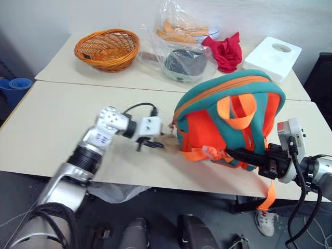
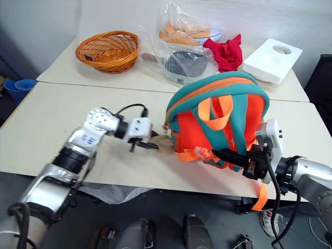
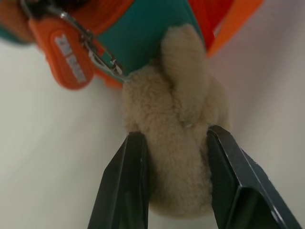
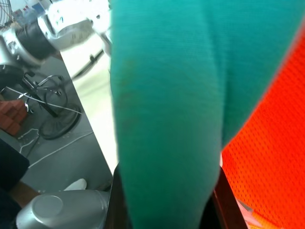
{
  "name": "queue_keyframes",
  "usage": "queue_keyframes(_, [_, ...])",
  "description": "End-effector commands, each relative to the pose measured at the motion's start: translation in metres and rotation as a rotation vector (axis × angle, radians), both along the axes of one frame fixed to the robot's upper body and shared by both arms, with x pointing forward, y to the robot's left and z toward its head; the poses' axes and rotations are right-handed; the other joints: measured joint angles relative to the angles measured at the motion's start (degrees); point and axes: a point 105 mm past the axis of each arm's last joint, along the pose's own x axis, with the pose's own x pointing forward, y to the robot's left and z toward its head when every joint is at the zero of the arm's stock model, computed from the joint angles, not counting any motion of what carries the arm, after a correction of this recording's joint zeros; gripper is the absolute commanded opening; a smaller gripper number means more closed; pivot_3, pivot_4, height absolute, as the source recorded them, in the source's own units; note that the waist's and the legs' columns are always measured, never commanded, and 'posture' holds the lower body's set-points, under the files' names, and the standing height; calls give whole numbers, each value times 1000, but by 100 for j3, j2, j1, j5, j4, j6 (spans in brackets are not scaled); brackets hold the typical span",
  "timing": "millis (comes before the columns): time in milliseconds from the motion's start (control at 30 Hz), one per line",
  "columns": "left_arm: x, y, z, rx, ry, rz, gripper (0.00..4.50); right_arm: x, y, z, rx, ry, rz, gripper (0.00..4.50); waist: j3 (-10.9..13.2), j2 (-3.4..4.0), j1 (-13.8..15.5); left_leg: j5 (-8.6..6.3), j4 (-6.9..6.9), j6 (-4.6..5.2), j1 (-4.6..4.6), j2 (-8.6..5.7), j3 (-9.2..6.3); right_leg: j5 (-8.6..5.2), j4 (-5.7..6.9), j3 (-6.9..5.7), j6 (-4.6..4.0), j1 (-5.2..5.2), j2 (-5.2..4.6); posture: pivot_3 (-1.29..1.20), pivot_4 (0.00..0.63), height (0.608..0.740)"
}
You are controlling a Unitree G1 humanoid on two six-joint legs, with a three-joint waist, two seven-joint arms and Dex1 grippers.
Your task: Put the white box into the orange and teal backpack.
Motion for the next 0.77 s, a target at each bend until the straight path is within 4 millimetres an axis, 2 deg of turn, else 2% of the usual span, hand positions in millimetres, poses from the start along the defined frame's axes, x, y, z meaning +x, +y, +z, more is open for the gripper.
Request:
queue_keyframes(33, [4, -15, 1, -60, 8, 66, 1193, 6, -7, 4, -4, -47, -41, 0, 0, 0, 19, 2, 0, 4, -2, -3, 0, 3, -2, 0, 5, 0, 0, 0, 150, 740])
queue_keyframes(67, [4, -13, 3, -84, 28, 81, 1193, 7, -10, 4, 0, -45, -56, 0, 0, 0, 13, 3, 0, 5, -3, -4, 0, 5, -2, 1, 8, 0, 0, 0, 150, 740])
queue_keyframes(133, [4, -3, 10, -140, 96, 118, 1898, 8, -17, 5, 8, -39, -79, 0, 0, 0, -2, 2, -1, 7, -3, -4, 2, 5, -3, 4, 10, 0, 0, 0, 150, 740])
queue_keyframes(300, [0, 44, 28, -232, 241, 202, 3318, 1, -48, 18, 21, -8, -130, 1627, 1, 1, -48, 4, -8, 3, 0, 6, 3, 4, 6, 4, 7, -8, 7, 0, 150, 740])
queue_keyframes(400, [-6, 70, 45, -297, 314, 233, 4223, -7, -76, 25, -33, -5, -189, 2590, 1, 2, -38, 6, -12, -1, 3, 7, 1, 2, 7, 1, 3, -8, 6, 0, 150, 740])
queue_keyframes(433, [-8, 82, 56, -337, 338, 244, 4491, -13, -93, 28, -49, 4, -222, 2924, 1, 2, -29, 6, -11, -1, 3, 7, 1, 2, 6, 0, 3, -7, 6, 0, 150, 740])
queue_keyframes(500, [-10, 122, 102, -473, 351, 297, 4500, -27, -140, 44, -61, 11, -345, 3571, 4, -2, -20, 6, -12, 0, 2, 4, 1, 2, -1, -3, 3, -4, 6, 0, 150, 740])
queue_keyframes(533, [-11, 133, 115, -515, 348, 314, 4500, -32, -152, 50, -60, 9, -377, 3950, 6, -5, -20, 5, -10, 1, -5, 2, 3, 2, -3, -3, 3, -9, 6, 0, 150, 740])
queue_keyframes(600, [-13, 141, 133, -568, 337, 318, 4500, -34, -164, 57, -70, -12, -411, 4467, 3, -12, -23, 4, -12, 2, -4, 1, 2, 2, -11, -8, 3, -6, 8, 0, 150, 740])
queue_keyframes(667, [-19, 142, 143, -609, 328, 288, 4500, -31, -169, 56, -76, -27, -435, 4467, -3, -9, -28, 2, -15, 6, 11, 2, 3, 2, -21, -16, 4, 10, 7, 0, 150, 740])
queue_keyframes(733, [-17, 136, 137, -609, 314, 288, 4500, -27, -167, 48, -80, -28, -437, 4467, -5, -2, -36, -2, -20, 9, 40, 0, 5, 3, -31, -12, 6, 41, 1, 0, 150, 740])
queue_keyframes(767, [-14, 131, 125, -581, 297, 317, 4500, -23, -164, 41, -79, -28, -443, 4467, -5, -2, -36, -3, -28, 9, 67, 0, 3, 3, -43, -9, 7, 70, 0, 0, 150, 740])
